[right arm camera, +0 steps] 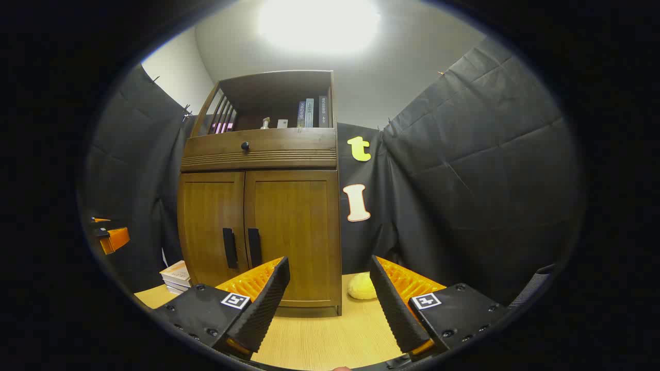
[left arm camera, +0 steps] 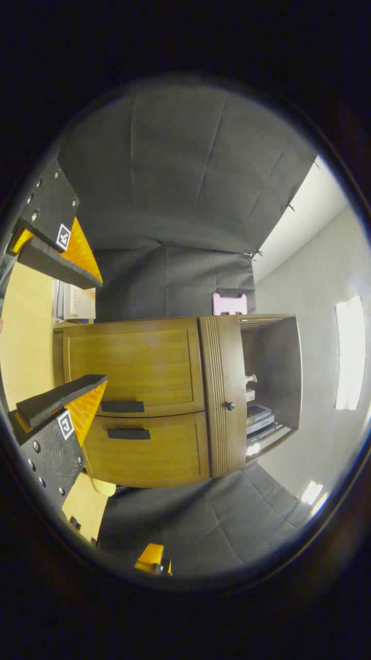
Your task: Open the right door of the double-door shoe cabinet with the right hand, and open the left door with the left hand.
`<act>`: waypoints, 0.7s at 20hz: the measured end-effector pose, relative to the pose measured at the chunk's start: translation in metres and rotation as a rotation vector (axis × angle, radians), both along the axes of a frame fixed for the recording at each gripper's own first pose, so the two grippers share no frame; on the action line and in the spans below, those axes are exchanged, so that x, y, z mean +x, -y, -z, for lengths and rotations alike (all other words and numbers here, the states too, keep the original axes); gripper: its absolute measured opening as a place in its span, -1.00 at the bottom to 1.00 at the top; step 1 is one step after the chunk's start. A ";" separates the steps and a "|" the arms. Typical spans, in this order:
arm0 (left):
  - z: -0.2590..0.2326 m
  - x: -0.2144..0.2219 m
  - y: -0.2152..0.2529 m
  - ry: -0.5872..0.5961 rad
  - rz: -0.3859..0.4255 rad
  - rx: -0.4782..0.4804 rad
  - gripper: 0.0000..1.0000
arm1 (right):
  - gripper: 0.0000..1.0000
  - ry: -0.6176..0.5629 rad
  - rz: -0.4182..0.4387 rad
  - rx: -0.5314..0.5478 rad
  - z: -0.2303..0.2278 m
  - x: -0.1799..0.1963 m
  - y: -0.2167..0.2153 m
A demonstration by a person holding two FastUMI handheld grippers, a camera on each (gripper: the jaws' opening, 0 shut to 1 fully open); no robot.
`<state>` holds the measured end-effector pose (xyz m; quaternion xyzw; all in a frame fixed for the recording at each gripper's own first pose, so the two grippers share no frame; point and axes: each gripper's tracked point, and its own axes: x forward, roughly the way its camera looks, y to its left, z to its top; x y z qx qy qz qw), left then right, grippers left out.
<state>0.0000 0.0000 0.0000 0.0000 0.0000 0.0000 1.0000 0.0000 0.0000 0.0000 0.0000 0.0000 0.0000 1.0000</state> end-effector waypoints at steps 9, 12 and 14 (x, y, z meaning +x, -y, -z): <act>0.000 0.001 0.001 0.005 0.012 0.004 0.93 | 0.93 -0.003 -0.008 -0.007 0.002 0.003 0.001; -0.001 0.001 0.001 0.006 0.013 0.001 0.93 | 0.93 -0.003 -0.016 -0.008 0.003 0.004 0.001; -0.001 0.001 0.001 0.009 0.011 0.005 0.93 | 0.93 -0.002 -0.021 -0.007 0.003 0.005 0.001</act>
